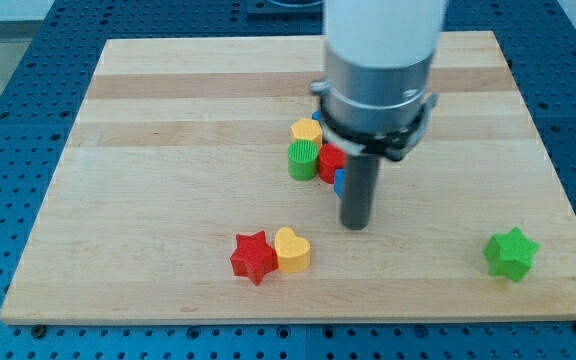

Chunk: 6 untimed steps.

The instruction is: Push the blue triangle into the group of blocks

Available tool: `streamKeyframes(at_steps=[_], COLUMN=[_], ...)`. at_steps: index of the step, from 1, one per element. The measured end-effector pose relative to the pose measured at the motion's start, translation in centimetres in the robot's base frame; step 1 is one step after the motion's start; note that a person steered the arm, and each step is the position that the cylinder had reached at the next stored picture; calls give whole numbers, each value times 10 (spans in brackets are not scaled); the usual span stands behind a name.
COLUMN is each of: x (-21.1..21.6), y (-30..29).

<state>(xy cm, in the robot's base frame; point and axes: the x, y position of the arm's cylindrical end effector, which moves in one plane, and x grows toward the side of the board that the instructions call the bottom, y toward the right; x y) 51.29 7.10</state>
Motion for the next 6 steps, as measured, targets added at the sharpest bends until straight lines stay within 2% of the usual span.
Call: streamKeyframes(at_steps=[1, 2, 4, 6], x=[-22, -48, -49, -34], y=[37, 51, 0, -42])
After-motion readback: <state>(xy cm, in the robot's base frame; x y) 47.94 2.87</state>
